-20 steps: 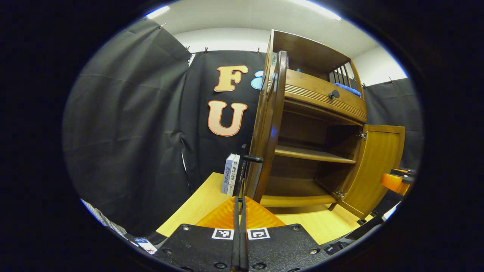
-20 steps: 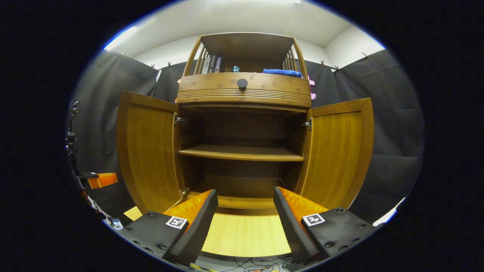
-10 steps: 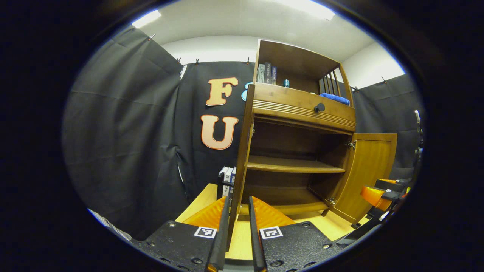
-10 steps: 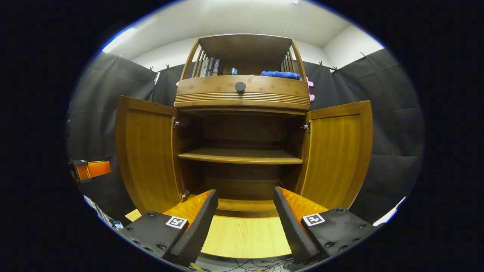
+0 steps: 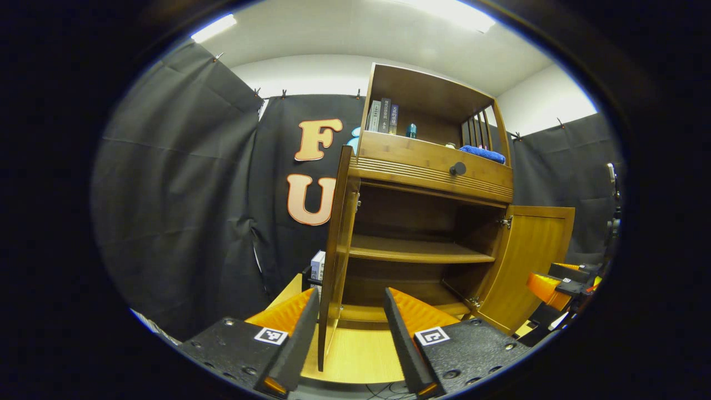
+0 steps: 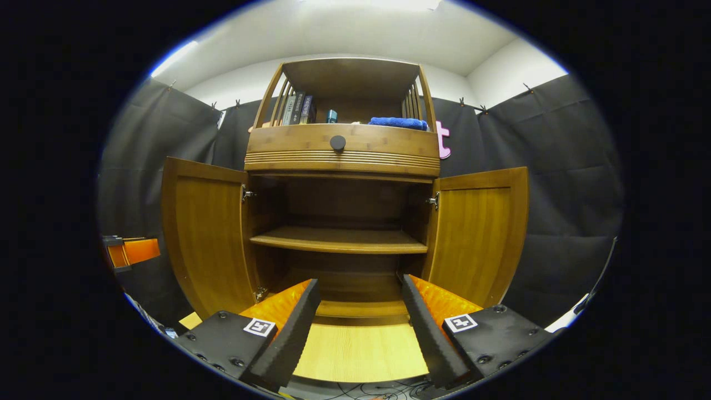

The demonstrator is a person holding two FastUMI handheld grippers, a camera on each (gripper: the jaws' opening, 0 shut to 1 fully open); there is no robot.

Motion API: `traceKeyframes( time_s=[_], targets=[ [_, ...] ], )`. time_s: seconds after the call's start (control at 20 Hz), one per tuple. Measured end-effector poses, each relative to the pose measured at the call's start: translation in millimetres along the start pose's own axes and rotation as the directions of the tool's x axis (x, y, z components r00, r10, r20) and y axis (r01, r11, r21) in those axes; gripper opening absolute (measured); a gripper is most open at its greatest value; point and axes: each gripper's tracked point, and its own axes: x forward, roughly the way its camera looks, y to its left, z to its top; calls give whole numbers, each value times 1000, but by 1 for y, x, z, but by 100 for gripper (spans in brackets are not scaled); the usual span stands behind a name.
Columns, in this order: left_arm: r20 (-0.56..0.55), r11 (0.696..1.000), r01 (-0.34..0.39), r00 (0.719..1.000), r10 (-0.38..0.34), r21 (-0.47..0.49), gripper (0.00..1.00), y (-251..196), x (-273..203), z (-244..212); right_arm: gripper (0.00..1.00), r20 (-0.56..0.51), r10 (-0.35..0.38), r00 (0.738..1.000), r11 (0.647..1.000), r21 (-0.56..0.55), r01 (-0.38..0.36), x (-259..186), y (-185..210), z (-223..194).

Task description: Open the right door of the double-door shoe cabinet with the right hand, and open the left door with the left hand.

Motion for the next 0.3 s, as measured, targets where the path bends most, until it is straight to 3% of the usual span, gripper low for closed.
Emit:
traceKeyframes(
  time_s=[0.15, 0.2, 0.3],
  targets=[
    [-4, 1000, 11, 1000, -11, 7, 89, -3, 2, -3, 89, -6, -2, 1000, 1000, 6, 2, -1, -1, -4],
    [-2, 1000, 10, 1000, -10, 13, 79, -2, 3, -2, 89, -6, -6, 1000, 1000, 9, 6, -1, -3, -4],
    [3, 1000, 10, 1000, -10, 16, 79, -2, 2, -1, 89, -5, -10, 1000, 1000, 11, 10, 0, -4, -4]
  ],
)
